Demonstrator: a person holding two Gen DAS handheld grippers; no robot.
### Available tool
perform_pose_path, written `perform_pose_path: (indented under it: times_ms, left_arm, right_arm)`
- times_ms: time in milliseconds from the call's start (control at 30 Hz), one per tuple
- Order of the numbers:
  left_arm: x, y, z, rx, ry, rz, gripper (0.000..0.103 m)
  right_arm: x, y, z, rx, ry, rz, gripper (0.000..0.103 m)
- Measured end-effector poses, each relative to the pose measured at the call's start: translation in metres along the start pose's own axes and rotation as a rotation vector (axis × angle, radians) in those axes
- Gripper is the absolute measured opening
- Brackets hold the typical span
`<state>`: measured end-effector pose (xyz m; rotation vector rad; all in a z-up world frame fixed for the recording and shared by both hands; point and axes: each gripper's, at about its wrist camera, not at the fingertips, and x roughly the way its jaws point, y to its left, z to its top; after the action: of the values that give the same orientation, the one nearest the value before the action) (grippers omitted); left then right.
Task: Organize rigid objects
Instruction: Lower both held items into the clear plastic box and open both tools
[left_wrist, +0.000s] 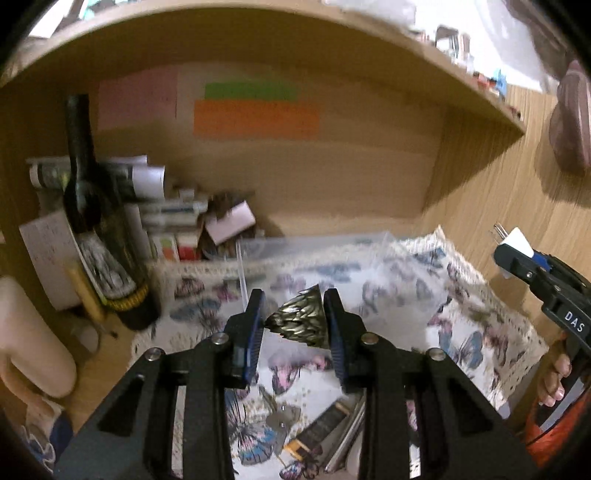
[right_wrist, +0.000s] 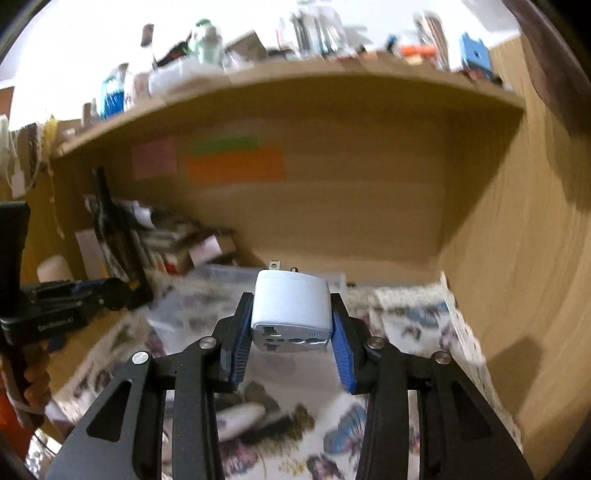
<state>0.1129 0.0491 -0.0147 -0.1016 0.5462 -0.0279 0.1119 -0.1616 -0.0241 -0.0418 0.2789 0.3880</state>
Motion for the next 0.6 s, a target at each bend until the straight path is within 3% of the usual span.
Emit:
perform_pose_path:
  times_ms: [233,600]
  left_arm:
    - [0.015,0.000,0.024,0.007,-0.008,0.015,0.032]
    - [0.096,-0.001,0.025,0.043,0.154,0.035,0.032]
  right_arm:
    - [0.033,0.003,0.025,0.001,0.005,0.016,0.036]
    - [0.117,-0.009,0.002,0.017,0.234,0.009,0.036]
